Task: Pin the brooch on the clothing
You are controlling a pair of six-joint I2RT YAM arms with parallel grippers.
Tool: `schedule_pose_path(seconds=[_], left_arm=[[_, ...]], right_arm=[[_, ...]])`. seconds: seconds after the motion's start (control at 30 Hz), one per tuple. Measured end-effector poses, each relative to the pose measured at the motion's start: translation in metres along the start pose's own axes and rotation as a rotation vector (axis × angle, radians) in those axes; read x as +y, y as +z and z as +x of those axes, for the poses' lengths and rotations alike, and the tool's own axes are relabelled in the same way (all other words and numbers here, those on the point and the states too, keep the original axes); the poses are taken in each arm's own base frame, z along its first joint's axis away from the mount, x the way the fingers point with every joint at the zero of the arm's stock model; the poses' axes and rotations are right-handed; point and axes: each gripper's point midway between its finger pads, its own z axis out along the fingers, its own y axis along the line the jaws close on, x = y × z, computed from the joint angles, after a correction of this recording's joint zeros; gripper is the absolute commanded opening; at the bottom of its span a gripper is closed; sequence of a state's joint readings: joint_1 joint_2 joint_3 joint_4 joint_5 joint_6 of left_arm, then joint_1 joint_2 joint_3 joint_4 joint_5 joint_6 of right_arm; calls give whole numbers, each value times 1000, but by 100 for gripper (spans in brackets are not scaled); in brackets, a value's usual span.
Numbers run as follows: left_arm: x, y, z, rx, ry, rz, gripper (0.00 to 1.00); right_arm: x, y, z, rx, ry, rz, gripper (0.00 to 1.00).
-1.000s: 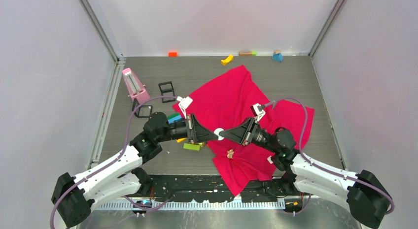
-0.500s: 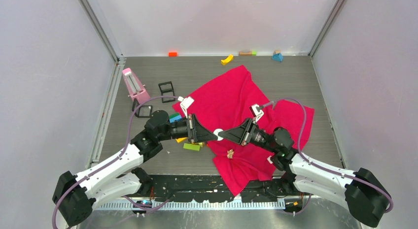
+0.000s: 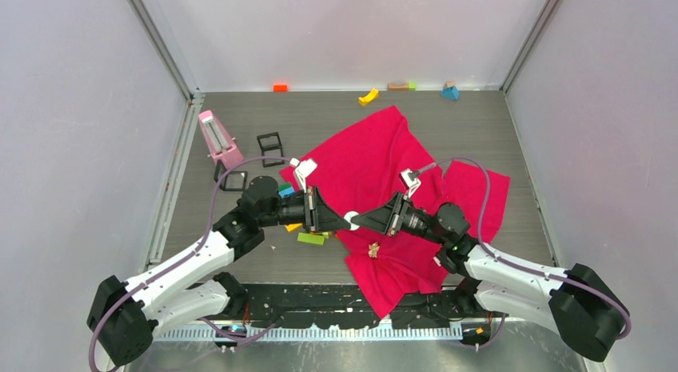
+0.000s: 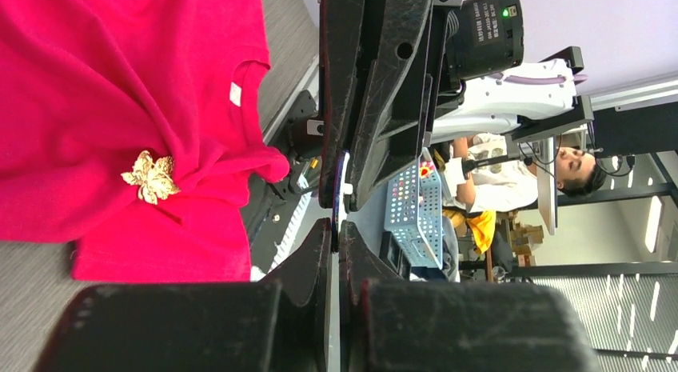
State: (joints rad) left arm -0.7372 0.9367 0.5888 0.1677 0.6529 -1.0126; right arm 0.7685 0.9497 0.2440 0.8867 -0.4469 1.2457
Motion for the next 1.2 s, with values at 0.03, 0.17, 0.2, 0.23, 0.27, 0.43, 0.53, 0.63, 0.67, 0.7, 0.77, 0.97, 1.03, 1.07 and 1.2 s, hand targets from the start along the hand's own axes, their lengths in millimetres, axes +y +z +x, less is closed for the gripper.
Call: schedule_pose_path(seconds=[0.03, 0.17, 0.2, 0.23, 0.27, 0.43, 0.53, 0.63, 0.67, 0.7, 0.77, 0.97, 1.03, 1.07, 1.2], left_arm=[[0, 0, 0, 1, -2, -2, 0], [-1, 1, 2, 14, -3, 0, 0], [-3, 1, 3, 18, -2, 2, 0], [-5, 1, 2, 19, 1, 7, 0], [-6, 1, 2, 20, 5, 11, 0], [-14, 2, 0, 20, 26, 31, 0], [-20, 2, -1, 19, 49, 46, 0], [-20, 2, -2, 16, 61, 47, 0], [-19, 2, -2, 17, 65, 44, 0], [-17, 2, -1, 18, 73, 37, 0], [-7, 2, 1, 19, 79, -4, 0], [28, 4, 7, 31, 69, -133, 0], [38, 8, 11, 33, 62, -159, 0], [43, 9, 14, 38, 57, -170, 0], [64, 21, 31, 63, 44, -231, 0]], right_arm=[[0, 0, 1, 5, -1, 1, 16], [6, 0, 5, 39, -2, -14, 29], [8, 0, 5, 43, -2, -19, 33], [11, 0, 5, 43, -4, -25, 35], [15, -1, 4, 43, -6, -31, 40], [35, -7, 3, 45, -51, -41, 52], [44, -12, 0, 38, -107, 3, 55], [47, -21, -8, 8, -165, 76, 55], [46, -24, -10, -2, -177, 105, 55], [44, -28, -14, -23, -189, 150, 55], [38, -36, -25, -70, -199, 247, 53], [-5, -70, -39, -128, -177, 606, 44], [-32, -82, -30, -95, -145, 734, 44], [-47, -89, -24, -71, -127, 802, 44], [-98, -118, 2, 5, -68, 1000, 44]])
